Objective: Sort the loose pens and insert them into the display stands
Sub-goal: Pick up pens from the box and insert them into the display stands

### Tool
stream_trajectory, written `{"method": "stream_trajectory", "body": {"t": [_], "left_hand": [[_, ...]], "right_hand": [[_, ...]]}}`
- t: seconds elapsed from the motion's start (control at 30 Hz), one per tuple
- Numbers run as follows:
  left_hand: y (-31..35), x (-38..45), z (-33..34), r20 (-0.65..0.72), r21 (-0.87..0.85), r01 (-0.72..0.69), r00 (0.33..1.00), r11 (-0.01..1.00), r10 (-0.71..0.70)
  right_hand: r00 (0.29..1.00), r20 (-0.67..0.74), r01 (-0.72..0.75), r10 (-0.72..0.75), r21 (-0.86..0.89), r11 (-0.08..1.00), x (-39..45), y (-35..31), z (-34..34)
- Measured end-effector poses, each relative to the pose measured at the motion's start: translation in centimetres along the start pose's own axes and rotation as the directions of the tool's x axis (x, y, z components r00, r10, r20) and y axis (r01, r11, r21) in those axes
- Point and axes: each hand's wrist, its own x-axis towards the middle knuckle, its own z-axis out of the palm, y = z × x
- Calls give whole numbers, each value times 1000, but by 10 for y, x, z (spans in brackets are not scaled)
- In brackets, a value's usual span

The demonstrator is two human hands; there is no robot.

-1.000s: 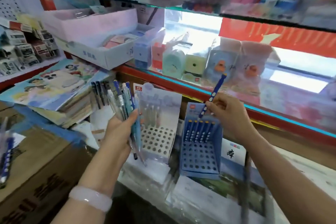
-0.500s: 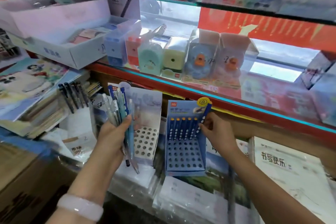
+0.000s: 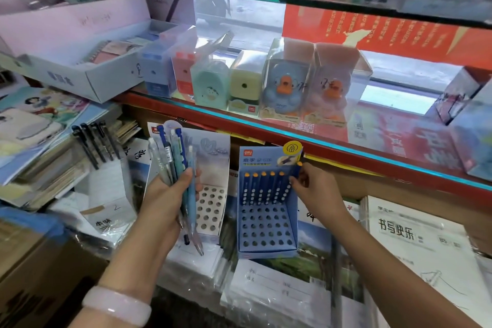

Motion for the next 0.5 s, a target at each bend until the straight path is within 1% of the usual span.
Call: {"method": "stream_trajectory", "body": {"t": [0.23, 0.4, 0.43, 0.5], "left_hand": [[-1, -2, 4, -2, -1, 5, 1000, 1000, -5], [-2, 0, 4, -7, -6, 3, 1000, 1000, -3], [-2, 1, 3, -7, -8, 4, 1000, 1000, -4], [-3, 2, 3, -5, -10, 6, 1000, 1000, -6]], "right_hand": [[998, 48, 50, -48, -34, 998, 4, 0, -6], [993, 120, 30, -16, -110, 994, 4, 1, -1], [993, 116, 24, -13, -94, 995, 4, 0, -2], [998, 65, 16, -14, -34, 999, 4, -1, -2]]}}
